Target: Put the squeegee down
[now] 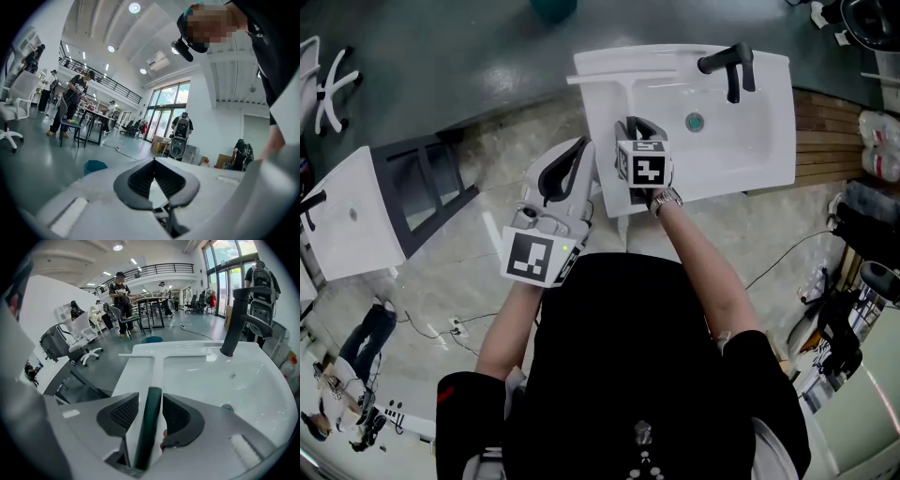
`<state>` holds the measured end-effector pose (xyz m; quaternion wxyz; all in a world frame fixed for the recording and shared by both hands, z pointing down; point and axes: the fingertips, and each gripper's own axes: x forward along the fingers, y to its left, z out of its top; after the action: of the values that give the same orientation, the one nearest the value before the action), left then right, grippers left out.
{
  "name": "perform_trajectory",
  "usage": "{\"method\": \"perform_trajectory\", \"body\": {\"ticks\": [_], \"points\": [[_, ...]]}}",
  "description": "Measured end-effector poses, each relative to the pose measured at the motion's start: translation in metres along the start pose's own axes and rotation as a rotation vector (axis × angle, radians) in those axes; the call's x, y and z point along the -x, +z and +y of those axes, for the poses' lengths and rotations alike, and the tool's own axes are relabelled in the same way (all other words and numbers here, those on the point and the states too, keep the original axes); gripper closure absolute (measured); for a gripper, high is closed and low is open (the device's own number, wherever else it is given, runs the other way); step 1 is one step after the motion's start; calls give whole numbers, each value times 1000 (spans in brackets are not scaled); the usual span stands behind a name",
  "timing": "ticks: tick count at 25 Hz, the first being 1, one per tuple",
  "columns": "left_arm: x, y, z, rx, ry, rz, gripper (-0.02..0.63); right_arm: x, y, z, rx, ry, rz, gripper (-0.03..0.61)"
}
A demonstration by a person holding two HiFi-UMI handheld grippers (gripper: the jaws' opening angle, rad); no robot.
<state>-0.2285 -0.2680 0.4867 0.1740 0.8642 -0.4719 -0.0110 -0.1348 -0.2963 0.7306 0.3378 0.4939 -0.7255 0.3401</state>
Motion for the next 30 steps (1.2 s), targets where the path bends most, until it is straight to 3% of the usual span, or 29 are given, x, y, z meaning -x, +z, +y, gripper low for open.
{"method": "perform_trajectory", "body": {"ticks": [11, 14, 18, 30], "points": [[3, -3, -28, -27, 37, -3, 612, 31, -1, -13, -13, 62, -58, 427], [4, -7, -44, -31, 57, 3, 612, 48, -2, -26, -18, 62, -89, 516], [1, -13, -68, -36, 81, 6, 612, 64, -10, -44, -38, 86, -105, 575], [-7, -19, -125, -54, 192, -43, 612, 124, -9, -90, 9, 174, -165, 575]]}}
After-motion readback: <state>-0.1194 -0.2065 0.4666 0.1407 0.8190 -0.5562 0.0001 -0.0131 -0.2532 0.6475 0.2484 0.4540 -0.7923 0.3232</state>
